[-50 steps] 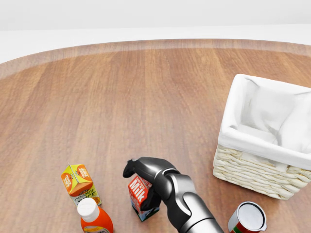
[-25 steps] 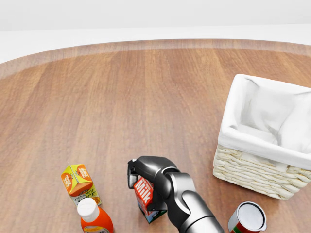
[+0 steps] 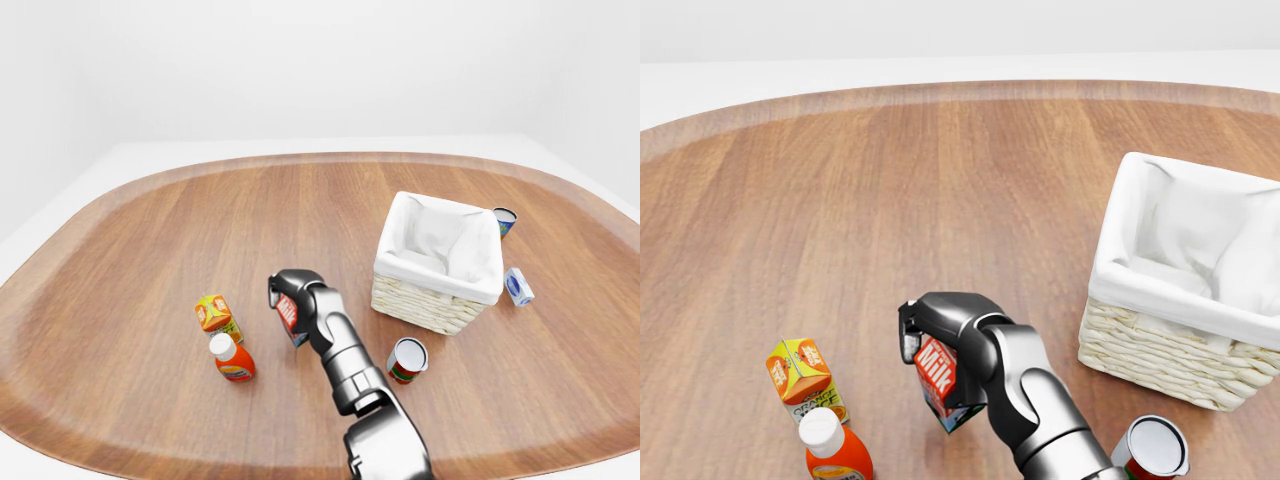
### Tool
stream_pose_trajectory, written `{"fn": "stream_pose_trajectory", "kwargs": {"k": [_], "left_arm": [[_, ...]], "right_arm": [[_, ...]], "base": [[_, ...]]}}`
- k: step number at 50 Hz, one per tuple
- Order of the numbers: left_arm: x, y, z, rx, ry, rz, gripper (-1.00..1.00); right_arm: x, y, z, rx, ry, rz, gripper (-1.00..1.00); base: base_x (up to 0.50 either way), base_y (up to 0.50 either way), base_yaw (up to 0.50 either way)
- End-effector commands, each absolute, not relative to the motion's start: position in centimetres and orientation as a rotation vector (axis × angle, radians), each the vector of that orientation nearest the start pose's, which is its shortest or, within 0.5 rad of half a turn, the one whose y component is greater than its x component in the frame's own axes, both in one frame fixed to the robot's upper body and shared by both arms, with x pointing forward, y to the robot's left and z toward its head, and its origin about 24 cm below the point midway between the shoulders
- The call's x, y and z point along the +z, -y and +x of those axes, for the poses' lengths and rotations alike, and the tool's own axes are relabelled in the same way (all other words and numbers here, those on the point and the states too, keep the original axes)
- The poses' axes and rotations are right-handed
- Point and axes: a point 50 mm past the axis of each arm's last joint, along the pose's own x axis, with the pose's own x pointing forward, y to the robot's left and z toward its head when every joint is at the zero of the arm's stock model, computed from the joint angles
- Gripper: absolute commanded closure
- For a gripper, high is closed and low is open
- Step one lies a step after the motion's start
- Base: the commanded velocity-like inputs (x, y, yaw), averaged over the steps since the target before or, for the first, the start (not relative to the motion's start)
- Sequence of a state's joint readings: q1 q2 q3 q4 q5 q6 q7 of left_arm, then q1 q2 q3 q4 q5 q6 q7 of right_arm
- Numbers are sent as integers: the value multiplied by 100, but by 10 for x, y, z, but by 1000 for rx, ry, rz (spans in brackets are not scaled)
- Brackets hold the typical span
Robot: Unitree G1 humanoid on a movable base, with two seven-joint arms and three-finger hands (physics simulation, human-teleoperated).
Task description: Pick the milk and place it in the basket.
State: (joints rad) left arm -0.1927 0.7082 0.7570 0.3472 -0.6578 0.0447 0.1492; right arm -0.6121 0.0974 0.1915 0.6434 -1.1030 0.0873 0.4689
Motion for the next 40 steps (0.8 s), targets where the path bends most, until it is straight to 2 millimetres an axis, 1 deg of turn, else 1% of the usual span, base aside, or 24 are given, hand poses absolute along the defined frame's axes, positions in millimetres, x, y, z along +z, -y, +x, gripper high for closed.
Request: {"fn": "stream_pose_trajectory", "kwargs": {"k": [1,12,18,22,24,25,26,28,40], "left_arm": [[165,-440,202,870,335,-205,-100],[165,-440,202,869,335,-205,-100],[165,-440,202,869,335,-205,-100],[165,-440,202,869,335,-204,-100],[165,-440,202,868,334,-204,-100],[165,-440,202,868,334,-204,-100],[165,-440,202,868,333,-204,-100],[165,-440,202,868,333,-204,-100],[165,-440,202,870,331,-204,-100]], "right_arm": [[78,36,341,697,-118,-1215,100],[104,41,344,692,-82,-1259,100],[113,42,345,690,-73,-1279,100],[124,44,347,666,-46,-1293,100],[136,44,349,636,-11,-1305,100],[137,44,349,636,-11,-1306,100],[144,45,350,619,9,-1313,100],[150,45,351,603,28,-1318,100],[182,47,356,534,112,-1334,100]], "base": [[0,0,0],[0,0,0],[0,0,0],[0,0,0],[0,0,0],[0,0,0],[0,0,0],[0,0,0],[0,0,0]]}}
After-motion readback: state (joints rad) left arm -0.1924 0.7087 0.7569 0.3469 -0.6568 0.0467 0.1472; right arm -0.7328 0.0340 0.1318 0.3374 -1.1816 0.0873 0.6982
